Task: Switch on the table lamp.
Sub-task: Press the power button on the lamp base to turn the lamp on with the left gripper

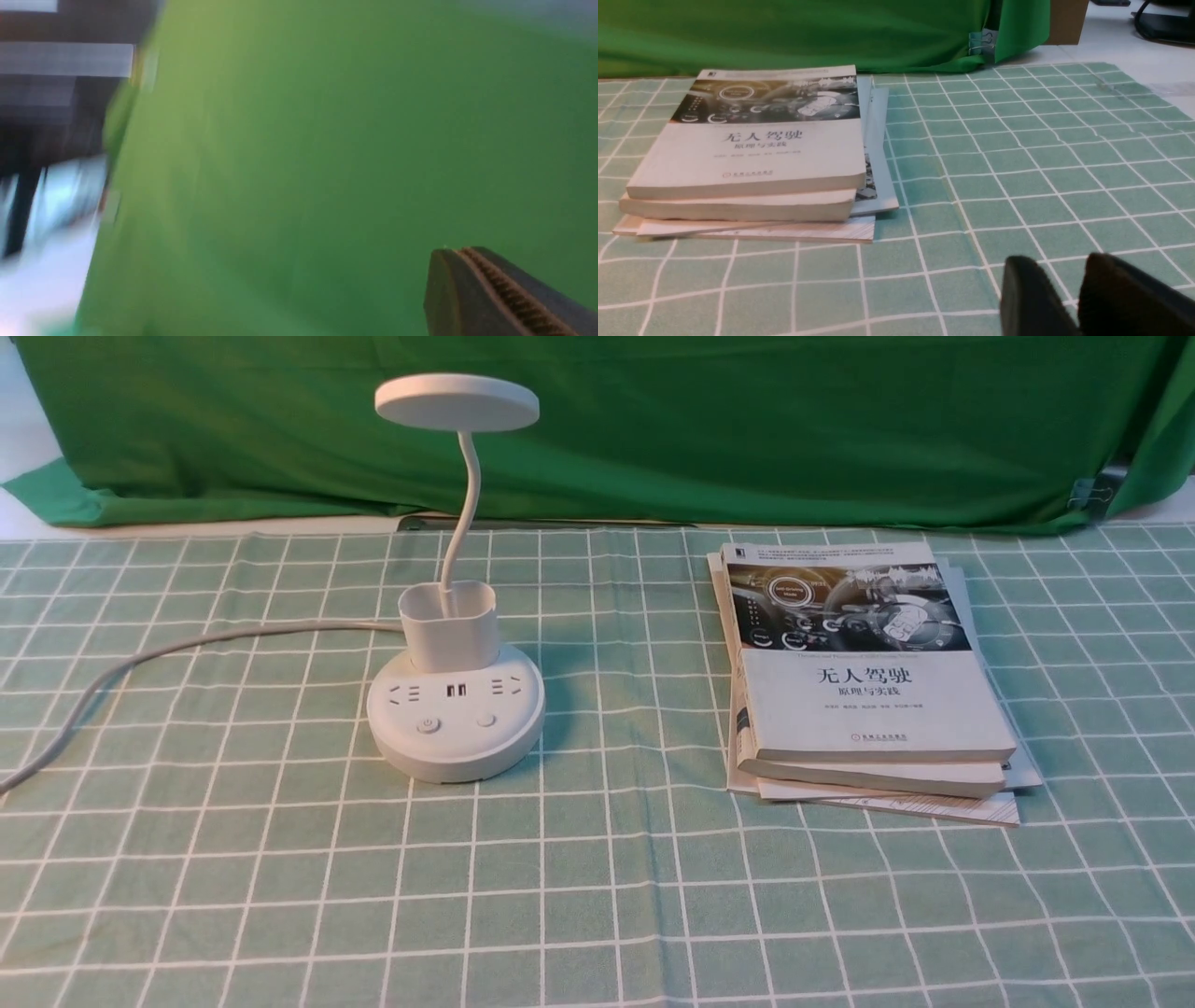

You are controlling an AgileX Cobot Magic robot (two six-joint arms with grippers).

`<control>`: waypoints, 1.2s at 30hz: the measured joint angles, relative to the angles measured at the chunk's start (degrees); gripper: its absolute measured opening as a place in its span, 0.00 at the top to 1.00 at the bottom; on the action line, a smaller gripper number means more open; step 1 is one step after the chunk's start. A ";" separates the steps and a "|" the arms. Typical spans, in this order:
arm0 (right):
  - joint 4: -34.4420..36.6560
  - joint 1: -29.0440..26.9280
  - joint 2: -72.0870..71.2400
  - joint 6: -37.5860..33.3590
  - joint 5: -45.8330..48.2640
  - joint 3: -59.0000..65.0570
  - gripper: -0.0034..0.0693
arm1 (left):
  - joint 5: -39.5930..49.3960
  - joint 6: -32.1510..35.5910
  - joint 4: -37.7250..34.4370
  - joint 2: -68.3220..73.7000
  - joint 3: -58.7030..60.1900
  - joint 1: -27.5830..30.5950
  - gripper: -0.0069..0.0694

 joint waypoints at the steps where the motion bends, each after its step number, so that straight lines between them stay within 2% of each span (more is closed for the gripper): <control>1: 0.00 0.00 0.00 0.00 0.00 0.00 0.63 | 4.55 0.28 -0.75 5.22 -0.60 0.00 0.88; 5: 0.00 0.00 0.00 0.00 0.00 0.00 0.63 | 11.65 6.45 -10.10 17.99 -0.67 0.00 0.88; 6: 0.00 0.00 0.00 0.00 0.00 0.00 0.63 | 13.96 14.73 -20.31 25.52 -0.67 0.00 0.88; 7: 0.00 0.00 0.00 0.00 0.00 0.00 0.63 | 15.21 20.48 -26.82 29.78 -0.79 0.00 0.88; 8: 0.00 0.00 0.00 0.00 0.00 0.00 0.63 | 15.45 21.66 -28.12 30.62 -0.79 0.00 0.88; 9: 0.00 0.00 0.00 0.00 0.00 0.00 0.63 | 17.49 30.61 -37.29 37.56 -1.20 -0.43 0.88; 11: 0.00 0.00 0.00 0.00 0.00 0.00 0.63 | 18.88 36.70 -43.02 45.62 -2.64 -2.60 0.89; 12: 0.00 0.00 0.00 0.00 0.00 0.00 0.63 | 18.88 37.03 -43.18 46.34 -2.87 -2.94 0.89; 14: 0.00 0.00 0.00 0.00 0.00 0.00 0.63 | 18.15 36.76 -40.91 54.83 -7.04 -8.48 0.91; 17: 0.00 0.00 0.00 0.00 0.08 0.00 0.63 | 16.26 27.86 -29.15 62.80 -14.11 -15.41 0.91; 18: 0.00 0.00 0.00 0.00 0.08 0.00 0.63 | 16.26 27.86 -28.03 62.81 -14.11 -15.86 0.91; 19: 0.00 0.00 0.00 0.00 0.03 0.00 0.63 | 15.83 20.27 -17.93 67.35 -18.97 -19.38 0.91; 20: 0.00 0.00 0.00 0.00 0.03 0.00 0.63 | 15.84 16.21 -12.72 69.80 -21.69 -20.82 0.91; 21: 0.00 0.00 0.00 0.00 0.03 0.00 0.63 | 15.84 15.45 -12.72 70.29 -22.23 -20.82 0.91; 22: 0.00 0.00 0.00 0.00 0.03 0.00 0.63 | 15.84 10.06 -6.03 73.96 -26.44 -22.29 0.91; 24: 0.00 0.00 0.00 0.00 0.03 0.00 0.63 | 15.84 6.56 -0.84 78.10 -31.19 -22.84 0.91; 29: 0.00 0.00 0.00 0.00 0.03 0.00 0.63 | 16.84 4.21 1.87 85.28 -38.64 -22.84 0.91; 36: 0.00 0.00 0.00 0.00 0.03 0.00 0.63 | 17.85 3.99 1.86 90.40 -41.05 -22.84 0.91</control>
